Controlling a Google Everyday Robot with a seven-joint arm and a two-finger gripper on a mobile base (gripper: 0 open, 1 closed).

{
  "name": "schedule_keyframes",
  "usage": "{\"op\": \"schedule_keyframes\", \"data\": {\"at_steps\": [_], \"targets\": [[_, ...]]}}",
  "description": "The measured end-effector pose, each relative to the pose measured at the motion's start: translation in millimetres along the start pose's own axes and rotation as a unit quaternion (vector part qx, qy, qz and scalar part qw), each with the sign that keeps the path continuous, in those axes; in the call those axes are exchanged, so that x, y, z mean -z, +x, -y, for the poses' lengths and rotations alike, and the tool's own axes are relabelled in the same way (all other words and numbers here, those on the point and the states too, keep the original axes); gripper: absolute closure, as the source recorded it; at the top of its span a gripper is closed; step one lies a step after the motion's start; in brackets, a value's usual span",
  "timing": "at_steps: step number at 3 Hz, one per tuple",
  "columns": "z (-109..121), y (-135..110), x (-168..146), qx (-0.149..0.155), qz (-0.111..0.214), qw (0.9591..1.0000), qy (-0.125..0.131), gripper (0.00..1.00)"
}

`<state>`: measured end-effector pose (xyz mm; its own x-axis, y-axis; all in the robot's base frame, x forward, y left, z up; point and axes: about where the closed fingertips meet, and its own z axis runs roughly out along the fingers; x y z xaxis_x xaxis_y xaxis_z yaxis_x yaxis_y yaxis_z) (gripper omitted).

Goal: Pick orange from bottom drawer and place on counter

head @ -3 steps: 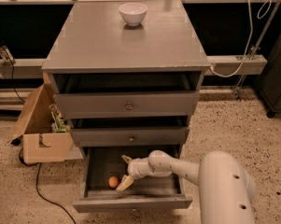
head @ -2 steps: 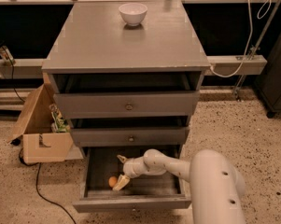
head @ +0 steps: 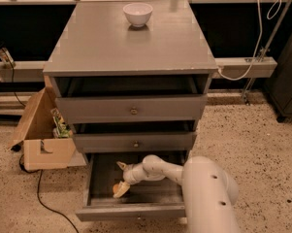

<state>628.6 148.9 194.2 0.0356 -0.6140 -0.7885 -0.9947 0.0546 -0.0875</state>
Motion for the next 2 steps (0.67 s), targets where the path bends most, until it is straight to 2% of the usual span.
{"op": "schedule_keyframes", "data": {"at_steps": [2], "targets": [[2,24,-27,-0.002,-0.015,0.9999,-0.004,0.0]]}}
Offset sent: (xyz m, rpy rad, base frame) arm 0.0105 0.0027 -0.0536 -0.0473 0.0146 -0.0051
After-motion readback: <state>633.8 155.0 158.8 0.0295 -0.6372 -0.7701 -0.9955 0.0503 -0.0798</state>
